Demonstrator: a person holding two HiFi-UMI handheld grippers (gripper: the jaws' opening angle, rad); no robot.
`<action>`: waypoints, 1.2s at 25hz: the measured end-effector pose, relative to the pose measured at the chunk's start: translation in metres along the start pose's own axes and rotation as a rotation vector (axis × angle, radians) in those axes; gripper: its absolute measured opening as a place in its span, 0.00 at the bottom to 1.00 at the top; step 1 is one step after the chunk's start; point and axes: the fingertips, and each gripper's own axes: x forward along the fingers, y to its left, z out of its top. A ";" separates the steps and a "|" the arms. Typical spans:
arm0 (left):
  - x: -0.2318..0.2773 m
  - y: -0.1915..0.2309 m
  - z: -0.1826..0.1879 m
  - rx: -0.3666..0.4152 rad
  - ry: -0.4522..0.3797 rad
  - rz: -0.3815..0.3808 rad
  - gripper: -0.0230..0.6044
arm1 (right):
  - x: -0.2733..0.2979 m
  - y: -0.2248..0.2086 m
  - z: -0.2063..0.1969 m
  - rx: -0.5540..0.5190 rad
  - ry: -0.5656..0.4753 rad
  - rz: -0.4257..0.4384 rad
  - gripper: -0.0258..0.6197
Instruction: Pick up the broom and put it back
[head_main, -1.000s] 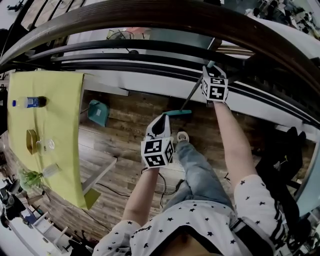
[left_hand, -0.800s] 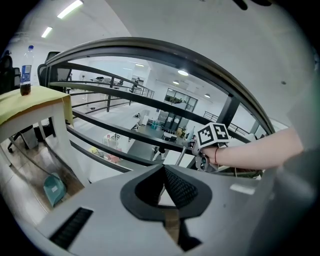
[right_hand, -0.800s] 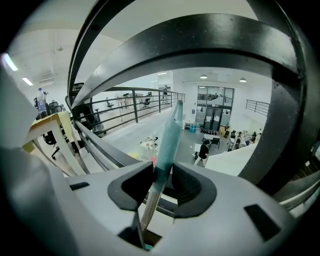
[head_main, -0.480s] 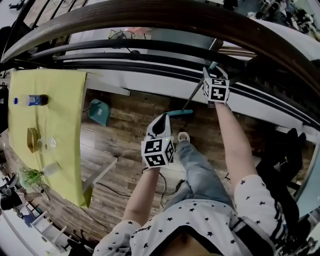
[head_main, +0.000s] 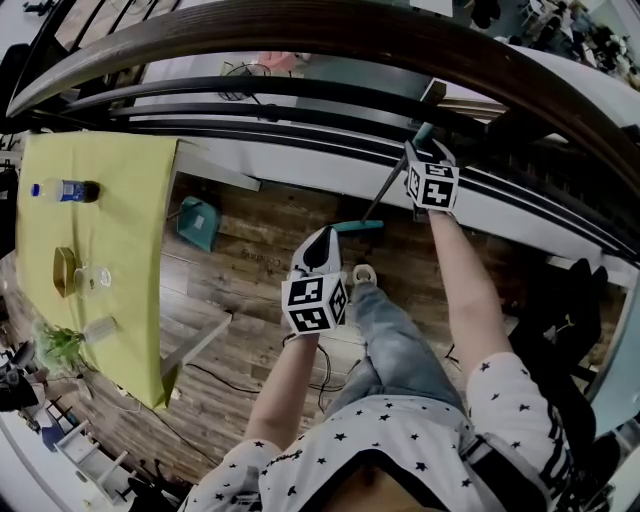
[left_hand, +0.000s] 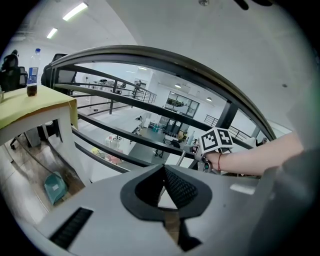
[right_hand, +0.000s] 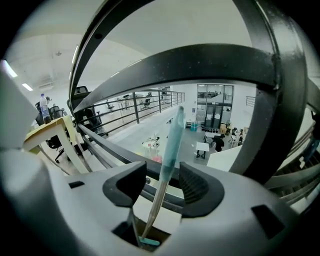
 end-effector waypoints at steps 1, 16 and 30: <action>-0.002 -0.001 0.000 0.000 -0.004 -0.001 0.06 | -0.005 0.001 0.001 0.003 -0.007 0.000 0.35; -0.061 -0.029 -0.006 0.023 -0.062 0.001 0.06 | -0.123 0.052 -0.012 -0.030 -0.100 0.115 0.13; -0.138 -0.062 -0.032 0.000 -0.113 0.024 0.06 | -0.261 0.099 -0.021 -0.074 -0.192 0.210 0.03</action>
